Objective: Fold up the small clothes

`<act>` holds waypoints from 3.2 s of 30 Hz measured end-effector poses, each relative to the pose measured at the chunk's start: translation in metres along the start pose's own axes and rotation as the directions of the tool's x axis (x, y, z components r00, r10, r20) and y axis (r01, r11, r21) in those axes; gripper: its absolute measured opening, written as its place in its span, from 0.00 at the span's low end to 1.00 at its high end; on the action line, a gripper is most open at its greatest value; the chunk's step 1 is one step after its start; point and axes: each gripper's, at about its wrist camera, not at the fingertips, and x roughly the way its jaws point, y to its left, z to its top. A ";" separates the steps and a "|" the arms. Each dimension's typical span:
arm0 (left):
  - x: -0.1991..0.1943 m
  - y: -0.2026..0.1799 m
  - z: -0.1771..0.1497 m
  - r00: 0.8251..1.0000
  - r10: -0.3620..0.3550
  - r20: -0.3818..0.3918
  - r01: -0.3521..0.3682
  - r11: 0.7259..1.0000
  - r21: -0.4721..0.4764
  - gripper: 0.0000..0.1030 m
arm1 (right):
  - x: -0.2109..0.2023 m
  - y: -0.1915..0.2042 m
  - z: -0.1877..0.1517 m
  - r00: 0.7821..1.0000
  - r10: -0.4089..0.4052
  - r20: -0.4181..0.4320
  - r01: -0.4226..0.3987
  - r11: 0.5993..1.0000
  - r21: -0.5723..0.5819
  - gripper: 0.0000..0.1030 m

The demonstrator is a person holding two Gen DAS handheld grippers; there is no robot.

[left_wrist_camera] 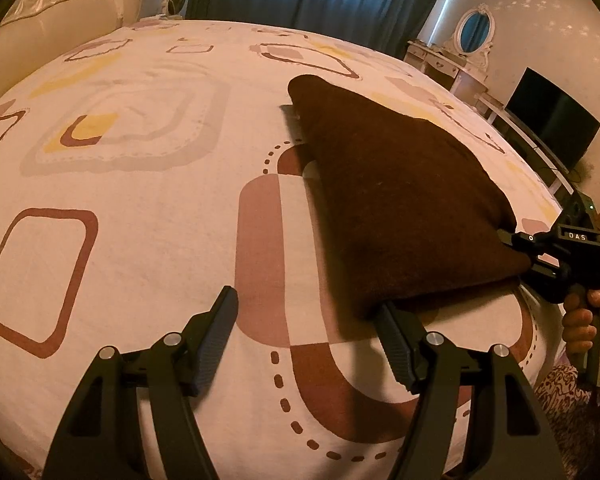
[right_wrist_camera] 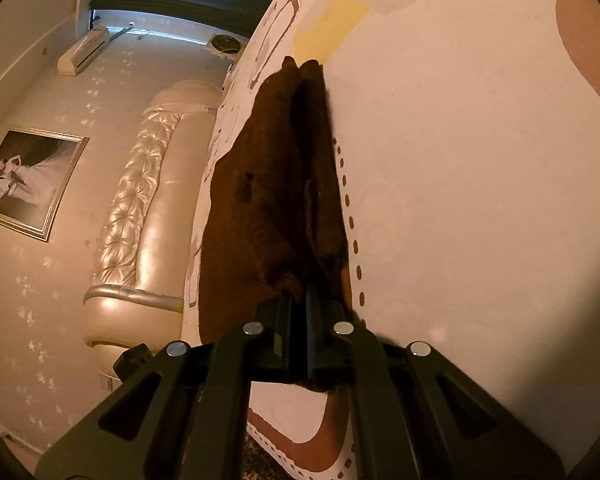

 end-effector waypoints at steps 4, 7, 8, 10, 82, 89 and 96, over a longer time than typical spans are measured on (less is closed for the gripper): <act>-0.001 0.000 0.000 1.000 -0.001 -0.002 0.001 1.000 -0.006 0.66 | 0.001 0.002 -0.001 1.000 -0.009 0.002 0.009 1.000 -0.001 0.04; 0.000 0.001 0.001 1.000 -0.002 -0.005 0.002 1.000 -0.008 0.66 | 0.000 0.005 -0.001 1.000 -0.016 0.004 0.016 1.000 -0.002 0.04; 0.000 0.001 0.001 1.000 -0.004 -0.007 0.003 1.000 -0.011 0.66 | -0.001 0.004 -0.002 1.000 -0.017 0.004 0.017 1.000 -0.001 0.04; -0.001 0.002 0.001 1.000 -0.006 -0.010 0.006 1.000 -0.015 0.66 | -0.002 0.005 -0.002 1.000 -0.020 0.006 0.020 1.000 0.001 0.04; 0.022 0.003 0.030 0.926 -0.368 -0.080 0.342 0.912 -0.226 0.59 | 0.043 0.033 0.113 0.980 -0.180 0.081 0.193 0.964 -0.185 0.04; 0.017 0.006 0.036 0.927 -0.365 -0.083 0.342 0.916 -0.210 0.59 | 0.040 0.013 0.113 0.993 -0.106 0.060 0.111 0.990 -0.087 0.30; 0.026 0.032 0.068 0.924 -0.383 -0.015 0.366 0.894 -0.259 0.64 | 0.040 0.020 0.111 0.998 -0.060 0.001 0.060 0.994 -0.093 0.57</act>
